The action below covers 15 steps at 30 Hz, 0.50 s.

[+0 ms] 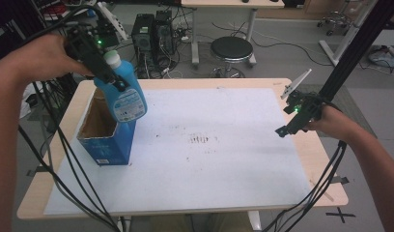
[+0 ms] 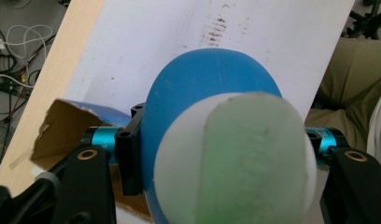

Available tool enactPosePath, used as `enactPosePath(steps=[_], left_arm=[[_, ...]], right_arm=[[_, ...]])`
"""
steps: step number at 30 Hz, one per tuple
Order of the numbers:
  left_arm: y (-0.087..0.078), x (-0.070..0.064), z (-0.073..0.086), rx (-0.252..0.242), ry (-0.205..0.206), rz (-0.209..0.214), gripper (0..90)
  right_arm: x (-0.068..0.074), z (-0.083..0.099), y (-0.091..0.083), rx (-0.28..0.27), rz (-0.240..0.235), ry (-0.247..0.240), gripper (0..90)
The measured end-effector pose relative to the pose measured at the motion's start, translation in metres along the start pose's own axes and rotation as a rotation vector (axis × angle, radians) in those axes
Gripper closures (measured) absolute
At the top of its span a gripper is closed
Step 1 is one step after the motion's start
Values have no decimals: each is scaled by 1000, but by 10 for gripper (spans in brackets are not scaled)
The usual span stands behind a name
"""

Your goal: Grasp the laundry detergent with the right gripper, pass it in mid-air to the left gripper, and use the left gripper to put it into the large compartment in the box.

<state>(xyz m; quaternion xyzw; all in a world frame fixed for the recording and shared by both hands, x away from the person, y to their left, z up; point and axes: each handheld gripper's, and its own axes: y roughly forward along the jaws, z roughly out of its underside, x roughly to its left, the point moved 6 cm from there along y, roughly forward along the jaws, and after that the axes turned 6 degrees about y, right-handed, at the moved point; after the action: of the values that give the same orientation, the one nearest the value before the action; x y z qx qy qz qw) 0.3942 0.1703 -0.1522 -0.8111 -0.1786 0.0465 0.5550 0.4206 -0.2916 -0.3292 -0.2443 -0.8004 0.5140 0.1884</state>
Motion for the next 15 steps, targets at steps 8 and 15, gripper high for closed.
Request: enactPosePath(steps=[8, 15], left_arm=[[-18, 12, 20, -11, -17, -18, 380], [-22, 22, 38, -7, -31, -28, 381]], right_arm=[[0, -2, -1, -6, 3, 11, 9], [0, -2, -2, -9, 6, 15, 9]])
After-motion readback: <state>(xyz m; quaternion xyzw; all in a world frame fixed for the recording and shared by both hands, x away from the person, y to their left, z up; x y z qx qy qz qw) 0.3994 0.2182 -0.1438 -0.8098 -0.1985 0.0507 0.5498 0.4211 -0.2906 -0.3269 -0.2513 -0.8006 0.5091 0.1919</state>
